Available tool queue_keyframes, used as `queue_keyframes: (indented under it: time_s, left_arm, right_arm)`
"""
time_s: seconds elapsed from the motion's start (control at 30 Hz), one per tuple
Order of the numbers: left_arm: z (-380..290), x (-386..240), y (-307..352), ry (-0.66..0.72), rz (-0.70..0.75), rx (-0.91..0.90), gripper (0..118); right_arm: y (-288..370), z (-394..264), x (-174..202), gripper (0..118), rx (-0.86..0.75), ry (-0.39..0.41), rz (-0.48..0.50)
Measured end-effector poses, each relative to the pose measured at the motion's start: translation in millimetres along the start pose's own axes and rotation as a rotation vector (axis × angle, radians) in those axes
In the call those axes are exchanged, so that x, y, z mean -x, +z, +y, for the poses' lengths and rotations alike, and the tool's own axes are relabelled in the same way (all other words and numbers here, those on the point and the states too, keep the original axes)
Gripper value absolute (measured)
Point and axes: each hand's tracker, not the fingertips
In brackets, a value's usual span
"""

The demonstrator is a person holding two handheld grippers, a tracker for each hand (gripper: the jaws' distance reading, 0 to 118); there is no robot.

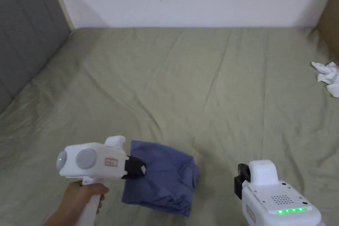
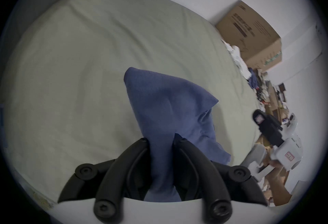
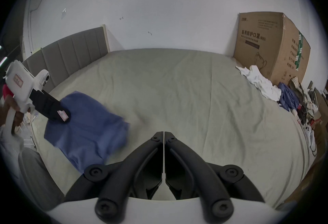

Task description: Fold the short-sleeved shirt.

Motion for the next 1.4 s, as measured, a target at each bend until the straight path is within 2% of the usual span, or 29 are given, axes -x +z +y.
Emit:
queue_keyframes:
  time_s: [0.27,0.43,0.6,0.63,0.67,0.7,0.73,0.77,0.9,1.13,1.4]
  left_arm:
    - [34.6,144.4,77.1,0.082,0.258,-0.043,22]
    - [37.5,203.4,106.0,0.170,0.428,-0.007,22]
    - [37.3,223.2,103.5,0.229,0.418,-0.004,23]
    - [36.9,221.7,100.7,0.235,0.411,-0.004,27]
    - [38.8,218.7,96.7,0.239,0.440,0.011,40]
    - [41.0,215.7,93.5,0.236,0.473,0.027,68]
    - [41.3,210.1,92.5,0.228,0.502,0.022,84]
    - [40.8,203.8,93.5,0.214,0.499,0.007,89]
    - [43.4,179.0,108.6,0.187,0.497,-0.080,90]
    - [51.2,100.4,173.5,0.108,0.423,-0.389,90]
    - [43.8,-12.1,230.6,-0.077,0.369,-0.733,90]
  right_arm:
    - [-12.7,27.1,27.8,4,-0.037,0.038,0.019]
    - [-21.2,36.0,39.8,4,-0.038,0.063,0.029]
    - [-30.0,37.6,41.6,4,-0.029,0.058,0.032]
    - [-31.4,37.8,41.0,4,-0.022,0.061,0.031]
    - [-31.9,38.2,40.2,4,-0.016,0.063,0.030]
    - [-31.5,38.3,39.4,4,-0.017,0.062,0.030]
    - [-30.4,39.2,37.3,4,-0.019,0.058,0.030]
    - [-28.3,40.7,35.6,4,-0.023,0.054,0.027]
    - [-15.5,50.8,25.7,4,-0.059,0.033,0.018]
    - [29.4,90.3,3.7,4,-0.204,0.014,0.011]
    - [95.8,139.7,-24.9,4,-0.372,0.018,-0.047]
